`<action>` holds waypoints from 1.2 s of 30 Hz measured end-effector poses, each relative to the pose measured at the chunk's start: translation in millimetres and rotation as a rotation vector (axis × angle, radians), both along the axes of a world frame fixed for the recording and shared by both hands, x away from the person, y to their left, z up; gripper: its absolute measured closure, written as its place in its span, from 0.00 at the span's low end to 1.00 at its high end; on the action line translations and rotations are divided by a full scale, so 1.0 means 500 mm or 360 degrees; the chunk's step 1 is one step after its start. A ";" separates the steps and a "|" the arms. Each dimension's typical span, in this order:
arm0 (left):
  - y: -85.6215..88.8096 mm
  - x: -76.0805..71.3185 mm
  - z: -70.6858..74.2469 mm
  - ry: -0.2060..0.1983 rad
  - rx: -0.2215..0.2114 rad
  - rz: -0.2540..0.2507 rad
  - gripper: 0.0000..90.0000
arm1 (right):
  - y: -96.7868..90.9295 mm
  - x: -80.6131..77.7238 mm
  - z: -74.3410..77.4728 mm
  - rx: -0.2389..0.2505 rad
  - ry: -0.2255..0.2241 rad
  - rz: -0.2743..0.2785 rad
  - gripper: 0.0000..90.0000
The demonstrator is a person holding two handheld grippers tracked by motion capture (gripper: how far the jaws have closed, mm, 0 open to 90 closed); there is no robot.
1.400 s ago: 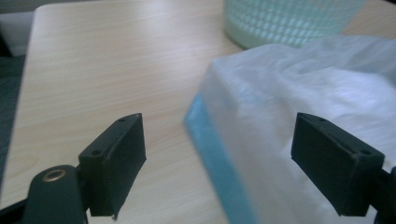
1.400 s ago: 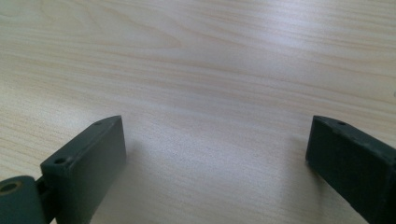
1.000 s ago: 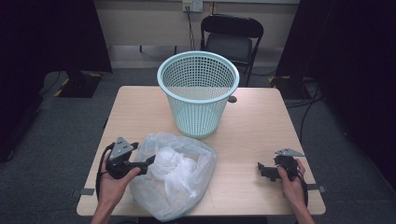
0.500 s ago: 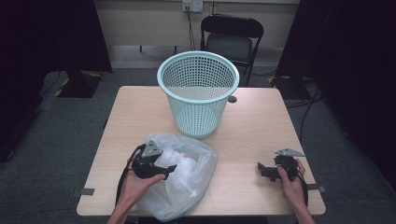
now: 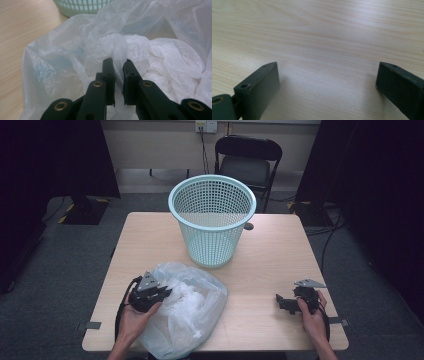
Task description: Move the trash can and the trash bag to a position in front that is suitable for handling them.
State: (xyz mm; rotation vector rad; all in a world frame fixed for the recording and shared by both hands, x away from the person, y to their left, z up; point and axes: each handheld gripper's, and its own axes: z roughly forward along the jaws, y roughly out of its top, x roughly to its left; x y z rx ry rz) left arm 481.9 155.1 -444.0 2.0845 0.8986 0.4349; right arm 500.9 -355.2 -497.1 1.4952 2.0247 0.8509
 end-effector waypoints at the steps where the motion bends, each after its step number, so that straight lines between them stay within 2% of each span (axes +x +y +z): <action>1: 0.009 -0.001 -0.002 0.0003 -0.0003 0.0018 0.92 | 0.000 0.000 0.000 0.0000 0.0000 0.0000 0.05; 5: 0.045 -0.001 -0.008 0.0013 -0.0055 0.0084 0.92 | 0.000 0.000 0.000 0.0000 0.0000 0.0000 0.05; 7: 0.058 0.003 -0.005 0.0015 -0.0050 0.0103 0.92 | 0.000 0.000 0.000 0.0000 0.0000 0.0000 0.05; 11: 0.087 0.009 -0.011 0.0056 -0.0086 0.0132 0.92 | 0.000 0.000 0.000 0.0001 0.0001 -0.0001 0.05; 14: 0.097 0.010 -0.011 0.0051 -0.0096 0.0158 0.92 | 0.000 0.000 0.000 0.0001 0.0000 -0.0001 0.05; 16: 0.111 0.014 -0.013 0.0027 -0.0118 0.0205 0.92 | 0.000 0.000 0.000 0.0000 0.0000 0.0000 0.05; 20: 0.124 0.022 -0.019 0.0027 -0.0145 0.0230 0.92 | 0.000 0.000 0.000 0.0000 0.0000 0.0000 0.05; 27: 0.126 0.039 -0.024 0.0012 -0.0196 0.0249 0.92 | 0.000 0.000 0.000 -0.0003 -0.0001 0.0002 0.05; 32: 0.126 0.042 -0.026 0.0003 -0.0175 0.0255 0.92 | 0.000 0.001 0.000 -0.0001 -0.0001 0.0004 0.05; 33: 0.126 0.040 -0.025 0.0001 -0.0192 0.0265 0.90 | 0.000 0.000 0.000 -0.0001 -0.0001 0.0003 0.05; 34: 0.127 0.039 -0.022 0.0002 -0.0204 0.0273 0.82 | 0.000 0.000 0.000 -0.0001 -0.0001 0.0003 0.05; 35: 0.128 0.037 -0.020 0.0002 -0.0211 0.0284 0.82 | 0.000 0.000 0.000 -0.0001 -0.0001 0.0003 0.05; 36: 0.128 0.034 -0.017 0.0002 -0.0216 0.0293 0.76 | 0.000 0.000 0.000 -0.0001 -0.0001 0.0003 0.05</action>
